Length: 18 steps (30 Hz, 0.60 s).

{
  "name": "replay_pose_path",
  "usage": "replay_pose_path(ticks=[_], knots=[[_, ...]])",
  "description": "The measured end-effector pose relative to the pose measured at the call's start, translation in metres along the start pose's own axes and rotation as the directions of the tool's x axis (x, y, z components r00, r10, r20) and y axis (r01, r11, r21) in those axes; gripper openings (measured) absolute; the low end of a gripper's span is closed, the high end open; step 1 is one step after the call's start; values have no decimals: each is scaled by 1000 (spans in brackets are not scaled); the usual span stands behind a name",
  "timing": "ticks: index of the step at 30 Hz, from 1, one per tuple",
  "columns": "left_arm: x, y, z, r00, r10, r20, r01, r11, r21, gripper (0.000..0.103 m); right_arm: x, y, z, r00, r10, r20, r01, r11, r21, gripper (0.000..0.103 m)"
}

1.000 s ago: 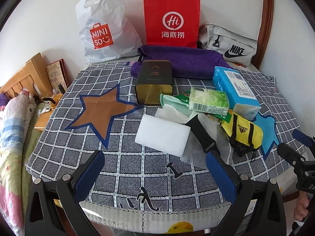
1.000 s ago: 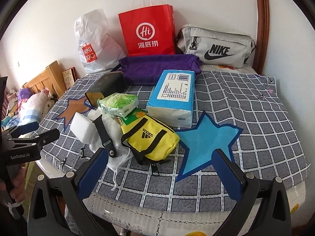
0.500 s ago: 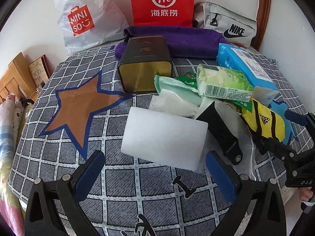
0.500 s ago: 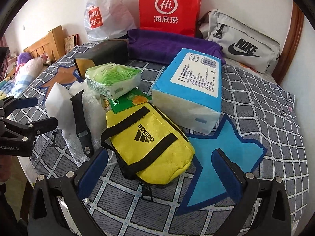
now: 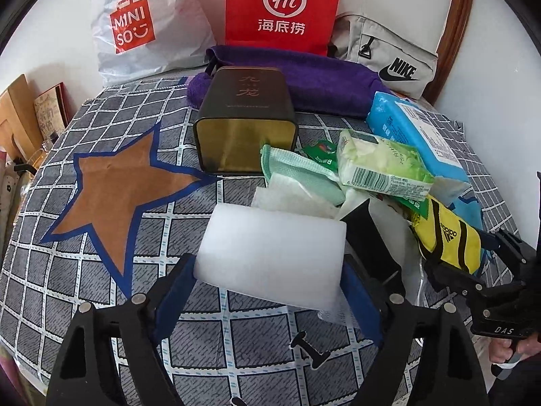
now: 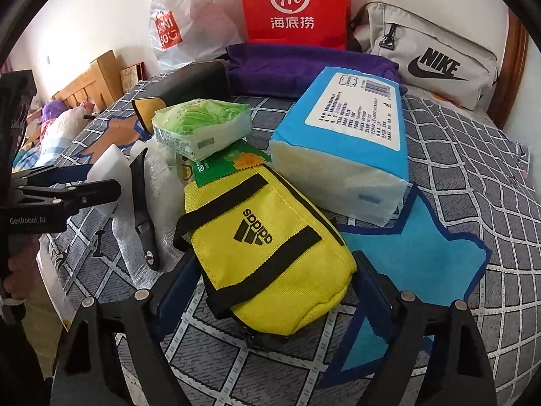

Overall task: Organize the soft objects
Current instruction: 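Grasp the white foam block with the left tool while the right tool grasps the yellow adidas pouch, then carry the foam block with the left tool while the right tool carries the pouch to the purple towel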

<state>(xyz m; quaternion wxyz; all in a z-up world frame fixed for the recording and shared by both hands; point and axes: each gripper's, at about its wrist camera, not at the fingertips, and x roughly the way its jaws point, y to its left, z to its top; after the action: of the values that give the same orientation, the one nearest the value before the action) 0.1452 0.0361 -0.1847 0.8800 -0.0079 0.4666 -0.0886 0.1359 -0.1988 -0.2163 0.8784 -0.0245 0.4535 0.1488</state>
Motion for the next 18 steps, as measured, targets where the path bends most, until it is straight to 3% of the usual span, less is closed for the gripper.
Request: replay_pose_path(ticks=[5, 13, 18], knots=[[-7, 4, -4, 1000, 13, 15, -13, 1000, -4, 83, -16, -5, -14, 999, 34, -5, -34, 999, 41, 82], [-27, 23, -10, 999, 37, 38, -34, 996, -77, 83, -43, -27, -34, 1000, -18, -16, 20, 992, 125, 82], [-40, 30, -5, 997, 59, 41, -54, 992, -115, 83, -62, -43, -30, 1000, 6, 23, -10, 982, 188, 82]])
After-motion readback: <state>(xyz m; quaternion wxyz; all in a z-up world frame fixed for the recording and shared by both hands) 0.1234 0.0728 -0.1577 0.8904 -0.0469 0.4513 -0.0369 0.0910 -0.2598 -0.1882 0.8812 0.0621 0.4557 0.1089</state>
